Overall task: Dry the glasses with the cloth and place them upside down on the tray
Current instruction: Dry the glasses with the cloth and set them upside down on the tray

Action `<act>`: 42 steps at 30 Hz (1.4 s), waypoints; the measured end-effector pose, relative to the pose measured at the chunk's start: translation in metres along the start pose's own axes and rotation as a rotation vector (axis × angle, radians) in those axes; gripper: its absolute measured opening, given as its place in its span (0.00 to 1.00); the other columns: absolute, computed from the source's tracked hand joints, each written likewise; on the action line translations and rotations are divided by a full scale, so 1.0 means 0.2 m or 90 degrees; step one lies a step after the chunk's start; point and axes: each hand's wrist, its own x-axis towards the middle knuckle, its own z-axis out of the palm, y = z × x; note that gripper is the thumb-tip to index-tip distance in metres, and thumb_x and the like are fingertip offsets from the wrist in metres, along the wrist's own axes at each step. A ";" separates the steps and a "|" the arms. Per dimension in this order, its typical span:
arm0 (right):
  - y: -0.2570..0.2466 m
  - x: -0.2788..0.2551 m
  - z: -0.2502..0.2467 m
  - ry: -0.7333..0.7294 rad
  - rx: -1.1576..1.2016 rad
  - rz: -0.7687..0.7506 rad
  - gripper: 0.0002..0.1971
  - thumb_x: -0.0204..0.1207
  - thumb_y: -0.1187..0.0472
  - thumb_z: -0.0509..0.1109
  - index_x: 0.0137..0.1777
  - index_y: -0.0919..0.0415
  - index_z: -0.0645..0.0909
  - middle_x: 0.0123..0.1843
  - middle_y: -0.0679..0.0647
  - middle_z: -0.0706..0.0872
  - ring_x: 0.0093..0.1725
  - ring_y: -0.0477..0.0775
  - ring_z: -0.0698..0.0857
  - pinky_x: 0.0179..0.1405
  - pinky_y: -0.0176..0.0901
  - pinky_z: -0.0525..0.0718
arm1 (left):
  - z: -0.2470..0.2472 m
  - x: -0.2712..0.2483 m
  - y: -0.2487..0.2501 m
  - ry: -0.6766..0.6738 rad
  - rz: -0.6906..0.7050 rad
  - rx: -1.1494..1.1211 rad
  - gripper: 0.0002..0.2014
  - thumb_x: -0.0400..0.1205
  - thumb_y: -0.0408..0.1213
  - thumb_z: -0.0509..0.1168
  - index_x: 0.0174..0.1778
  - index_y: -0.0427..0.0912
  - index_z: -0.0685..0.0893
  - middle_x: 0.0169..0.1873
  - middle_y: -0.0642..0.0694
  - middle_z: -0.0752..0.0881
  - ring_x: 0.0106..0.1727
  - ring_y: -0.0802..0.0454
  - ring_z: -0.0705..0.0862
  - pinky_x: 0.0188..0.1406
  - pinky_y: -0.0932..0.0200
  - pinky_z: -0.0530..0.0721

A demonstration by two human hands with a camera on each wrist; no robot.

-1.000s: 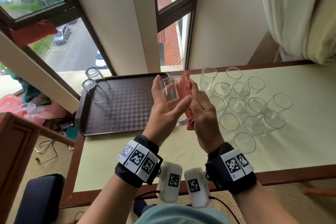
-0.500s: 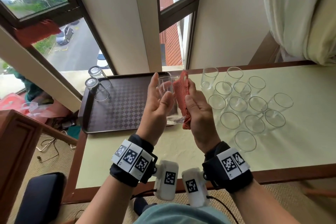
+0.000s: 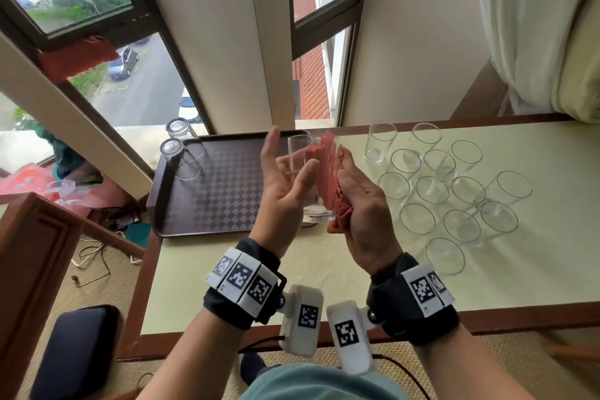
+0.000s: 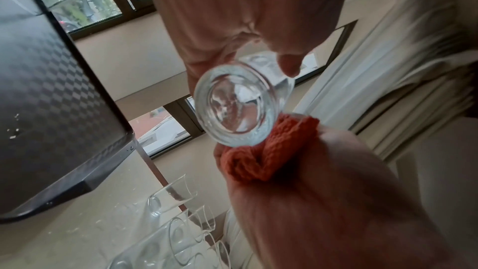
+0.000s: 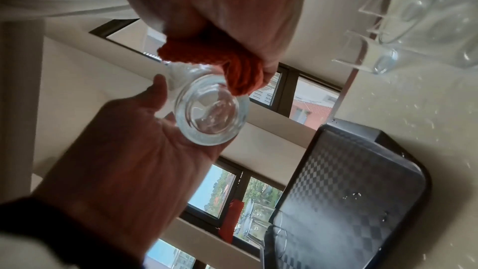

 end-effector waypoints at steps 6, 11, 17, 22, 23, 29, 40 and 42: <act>0.00 0.00 0.00 -0.015 -0.076 -0.020 0.19 0.91 0.62 0.52 0.80 0.53 0.71 0.71 0.55 0.82 0.69 0.51 0.84 0.61 0.40 0.85 | 0.02 -0.01 -0.04 0.019 -0.040 0.019 0.42 0.84 0.48 0.65 0.87 0.54 0.44 0.75 0.42 0.75 0.67 0.53 0.85 0.53 0.62 0.87; -0.02 0.01 -0.02 -0.054 0.072 0.038 0.23 0.89 0.59 0.52 0.83 0.62 0.67 0.77 0.59 0.80 0.76 0.57 0.79 0.77 0.54 0.76 | 0.03 0.00 -0.03 -0.013 -0.078 -0.052 0.23 0.84 0.45 0.64 0.75 0.55 0.68 0.66 0.53 0.82 0.65 0.61 0.84 0.55 0.63 0.86; -0.02 0.02 -0.05 -0.037 0.026 0.032 0.21 0.92 0.61 0.50 0.82 0.59 0.69 0.74 0.56 0.83 0.73 0.53 0.82 0.65 0.41 0.85 | 0.03 0.02 -0.04 0.004 -0.052 -0.050 0.37 0.85 0.45 0.62 0.84 0.56 0.45 0.67 0.44 0.82 0.63 0.56 0.88 0.56 0.60 0.87; -0.01 0.02 -0.05 -0.028 -0.056 0.009 0.22 0.92 0.59 0.51 0.84 0.58 0.67 0.73 0.56 0.83 0.71 0.53 0.83 0.63 0.42 0.85 | 0.05 0.03 -0.04 -0.006 -0.064 -0.032 0.33 0.87 0.41 0.60 0.84 0.55 0.48 0.73 0.45 0.76 0.65 0.52 0.86 0.52 0.62 0.88; -0.01 0.03 -0.04 -0.031 -0.042 0.014 0.22 0.91 0.58 0.52 0.84 0.58 0.66 0.75 0.55 0.82 0.73 0.53 0.82 0.68 0.45 0.84 | 0.05 0.04 -0.05 -0.001 -0.070 -0.034 0.35 0.86 0.43 0.64 0.84 0.57 0.50 0.76 0.44 0.74 0.68 0.49 0.84 0.54 0.59 0.89; -0.02 0.04 -0.05 -0.046 0.101 0.074 0.22 0.91 0.59 0.49 0.81 0.64 0.71 0.74 0.62 0.82 0.75 0.60 0.80 0.76 0.58 0.75 | 0.04 0.05 -0.05 -0.028 -0.072 -0.058 0.23 0.82 0.44 0.59 0.75 0.48 0.71 0.65 0.45 0.81 0.62 0.57 0.85 0.57 0.61 0.85; -0.01 0.04 -0.04 -0.019 -0.049 0.012 0.23 0.91 0.57 0.54 0.85 0.56 0.65 0.76 0.53 0.80 0.75 0.52 0.80 0.73 0.48 0.80 | 0.06 0.06 -0.03 -0.012 -0.068 -0.037 0.41 0.78 0.41 0.67 0.84 0.54 0.52 0.77 0.47 0.70 0.63 0.59 0.85 0.56 0.61 0.87; -0.02 0.03 -0.04 -0.033 0.010 0.034 0.26 0.88 0.55 0.55 0.84 0.59 0.66 0.77 0.55 0.80 0.76 0.54 0.79 0.75 0.51 0.78 | 0.06 0.06 -0.04 0.003 -0.074 -0.079 0.34 0.82 0.43 0.68 0.81 0.52 0.58 0.73 0.44 0.77 0.64 0.56 0.86 0.54 0.59 0.88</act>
